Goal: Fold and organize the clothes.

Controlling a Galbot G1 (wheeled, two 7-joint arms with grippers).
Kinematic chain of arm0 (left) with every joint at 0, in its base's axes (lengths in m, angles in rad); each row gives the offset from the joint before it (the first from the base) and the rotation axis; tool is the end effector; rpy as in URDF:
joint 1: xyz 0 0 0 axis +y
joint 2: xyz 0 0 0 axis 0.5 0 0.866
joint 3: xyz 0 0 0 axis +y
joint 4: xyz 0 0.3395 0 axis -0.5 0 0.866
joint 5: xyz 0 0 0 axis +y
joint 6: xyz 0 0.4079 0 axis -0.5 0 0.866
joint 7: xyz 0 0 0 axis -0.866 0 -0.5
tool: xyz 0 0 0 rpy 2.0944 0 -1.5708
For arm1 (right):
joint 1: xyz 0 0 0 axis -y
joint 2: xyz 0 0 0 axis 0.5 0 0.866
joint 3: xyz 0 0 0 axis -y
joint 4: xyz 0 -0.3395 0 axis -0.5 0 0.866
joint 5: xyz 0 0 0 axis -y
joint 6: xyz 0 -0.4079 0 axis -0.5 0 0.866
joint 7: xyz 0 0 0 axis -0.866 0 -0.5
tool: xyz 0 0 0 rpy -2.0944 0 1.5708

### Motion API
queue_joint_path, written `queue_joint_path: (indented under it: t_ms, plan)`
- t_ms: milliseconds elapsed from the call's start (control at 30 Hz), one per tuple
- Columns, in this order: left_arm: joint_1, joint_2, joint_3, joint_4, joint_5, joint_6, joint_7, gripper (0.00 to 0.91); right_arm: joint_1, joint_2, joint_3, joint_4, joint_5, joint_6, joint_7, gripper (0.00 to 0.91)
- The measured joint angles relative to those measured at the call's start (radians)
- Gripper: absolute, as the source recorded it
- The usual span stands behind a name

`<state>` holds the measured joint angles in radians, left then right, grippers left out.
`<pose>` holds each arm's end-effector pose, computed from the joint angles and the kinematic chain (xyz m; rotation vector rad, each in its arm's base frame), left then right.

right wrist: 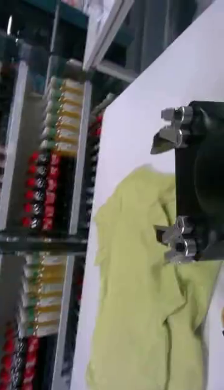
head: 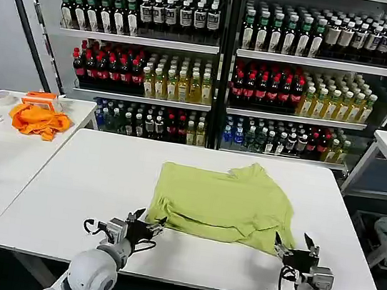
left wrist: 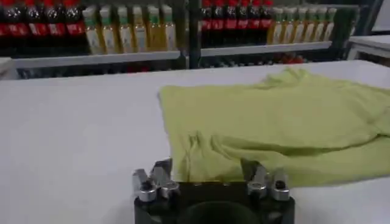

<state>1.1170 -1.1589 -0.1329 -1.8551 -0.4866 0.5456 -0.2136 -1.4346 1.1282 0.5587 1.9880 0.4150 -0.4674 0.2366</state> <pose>0.3426 -0.0465 -0.2906 -0.3824 -2.6013 -0.0548 0.2877 -0.0864 -0.2814 -0.1252 -2.6846 0.1288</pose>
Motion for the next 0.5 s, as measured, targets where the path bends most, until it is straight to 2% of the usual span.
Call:
queue_joint_path:
  t_ms: [33, 67, 500]
  plan:
    - [-0.002, -0.003, 0.002, 0.006, 0.000, -0.002, 0.000, 0.030, 0.001, 0.002, 0.000, -0.007, 0.007, -0.002, 0.002, 0.121]
    - [-0.004, -0.004, 0.003, 0.011, 0.000, -0.005, 0.000, 0.020, 0.002, 0.004, 0.000, -0.012, 0.013, -0.003, 0.002, 0.000]
    - [-0.005, -0.003, 0.010, 0.043, -0.005, -0.023, 0.005, 0.010, -0.006, 0.016, -0.014, -0.031, 0.044, -0.014, -0.001, 0.000]
